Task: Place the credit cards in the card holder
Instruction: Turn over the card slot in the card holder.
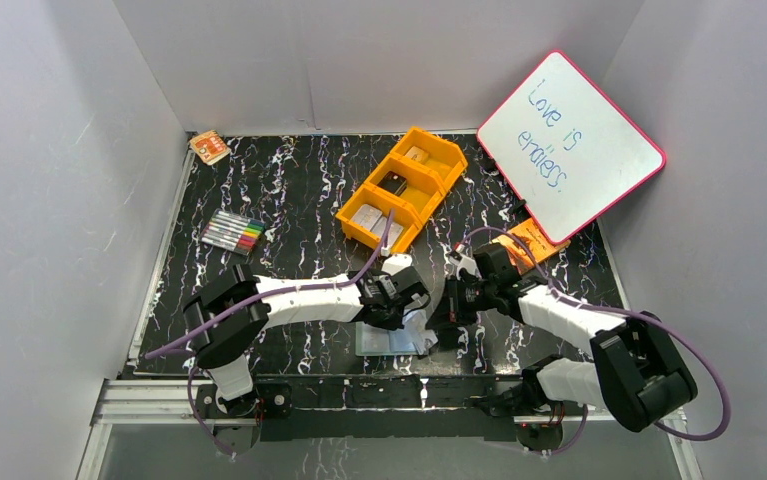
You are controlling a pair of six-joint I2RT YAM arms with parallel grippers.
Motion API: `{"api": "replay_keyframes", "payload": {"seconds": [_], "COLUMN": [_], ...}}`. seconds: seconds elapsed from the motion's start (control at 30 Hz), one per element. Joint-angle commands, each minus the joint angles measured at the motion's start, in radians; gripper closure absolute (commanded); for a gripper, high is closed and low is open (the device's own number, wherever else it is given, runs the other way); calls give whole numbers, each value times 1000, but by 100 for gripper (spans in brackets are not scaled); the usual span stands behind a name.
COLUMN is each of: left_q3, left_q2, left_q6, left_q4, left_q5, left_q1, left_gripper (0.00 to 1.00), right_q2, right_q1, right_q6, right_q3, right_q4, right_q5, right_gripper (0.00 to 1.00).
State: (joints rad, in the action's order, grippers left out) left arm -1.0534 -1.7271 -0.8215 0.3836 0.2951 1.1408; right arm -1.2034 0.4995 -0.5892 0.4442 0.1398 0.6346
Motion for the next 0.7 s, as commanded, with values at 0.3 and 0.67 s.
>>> {"api": "replay_keyframes", "payload": {"seconds": [0.3,0.67], "left_q3": [-31,-47], "left_q2": [106,118], "left_q6": [23,30], "left_q4": [85,95], "left_q5": [55,55], "left_q1": [-1,-2], "left_gripper": [98,85], "right_q2": [-87,-137], "right_q1": [33,77], "right_q6": [-130,-175], "right_q3": [-20,-26], "right_q4": [-202,-259], "right_q5": [52,26], "right_gripper": [100,100]}}
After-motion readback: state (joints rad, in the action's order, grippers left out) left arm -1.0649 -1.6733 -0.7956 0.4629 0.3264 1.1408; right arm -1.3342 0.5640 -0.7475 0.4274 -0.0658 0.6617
